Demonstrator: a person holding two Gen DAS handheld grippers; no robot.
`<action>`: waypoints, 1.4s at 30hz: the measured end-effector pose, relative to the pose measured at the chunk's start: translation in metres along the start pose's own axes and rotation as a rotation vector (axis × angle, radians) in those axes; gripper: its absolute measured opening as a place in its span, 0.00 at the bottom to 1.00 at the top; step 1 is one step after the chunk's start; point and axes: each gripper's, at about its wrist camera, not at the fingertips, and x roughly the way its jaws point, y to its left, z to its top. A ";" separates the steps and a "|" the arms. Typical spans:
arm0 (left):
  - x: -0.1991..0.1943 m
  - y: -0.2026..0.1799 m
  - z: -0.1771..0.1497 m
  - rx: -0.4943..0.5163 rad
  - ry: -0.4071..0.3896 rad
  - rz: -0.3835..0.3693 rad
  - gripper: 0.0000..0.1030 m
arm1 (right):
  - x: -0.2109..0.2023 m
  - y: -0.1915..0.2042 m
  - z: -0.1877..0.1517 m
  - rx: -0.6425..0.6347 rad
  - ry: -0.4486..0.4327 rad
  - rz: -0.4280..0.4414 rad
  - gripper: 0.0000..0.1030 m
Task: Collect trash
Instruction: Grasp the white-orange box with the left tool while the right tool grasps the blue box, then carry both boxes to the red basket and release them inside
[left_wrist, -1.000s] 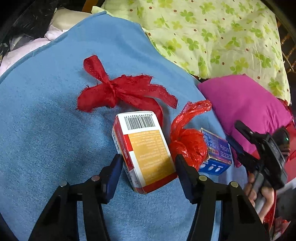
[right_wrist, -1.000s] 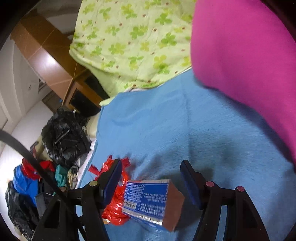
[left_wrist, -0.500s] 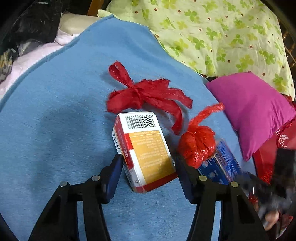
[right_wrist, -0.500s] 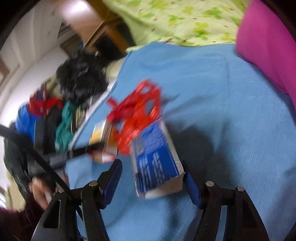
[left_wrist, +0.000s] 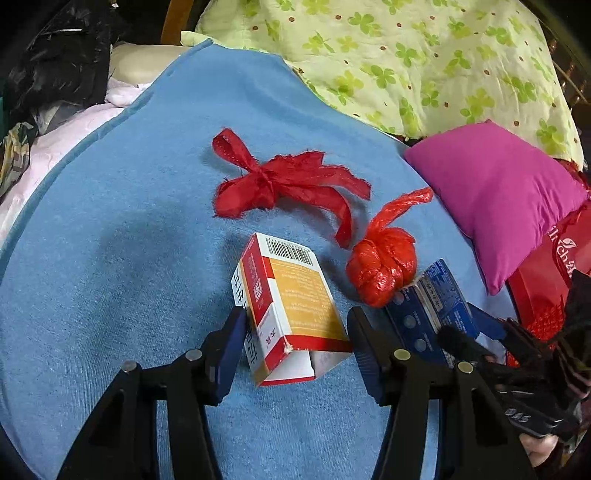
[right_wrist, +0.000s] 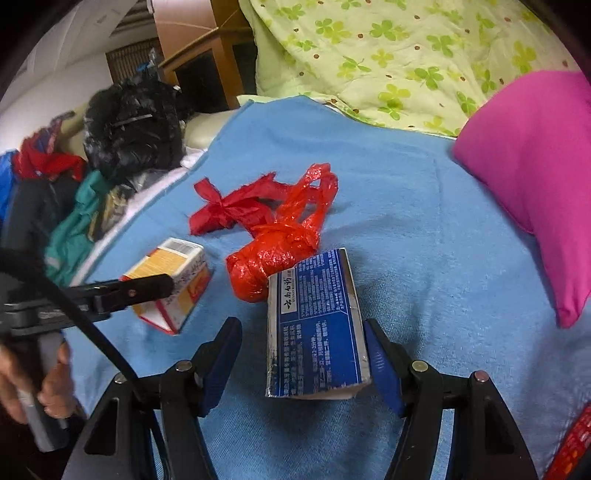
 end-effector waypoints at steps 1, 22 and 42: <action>0.000 -0.001 -0.001 0.005 0.002 0.002 0.56 | 0.001 0.003 -0.002 -0.007 0.007 -0.015 0.68; -0.026 -0.028 -0.007 0.120 -0.051 0.010 0.45 | -0.100 -0.002 -0.025 0.108 -0.230 -0.057 0.55; -0.008 -0.011 -0.021 0.093 0.046 0.045 0.71 | -0.120 -0.015 -0.040 0.133 -0.252 -0.071 0.55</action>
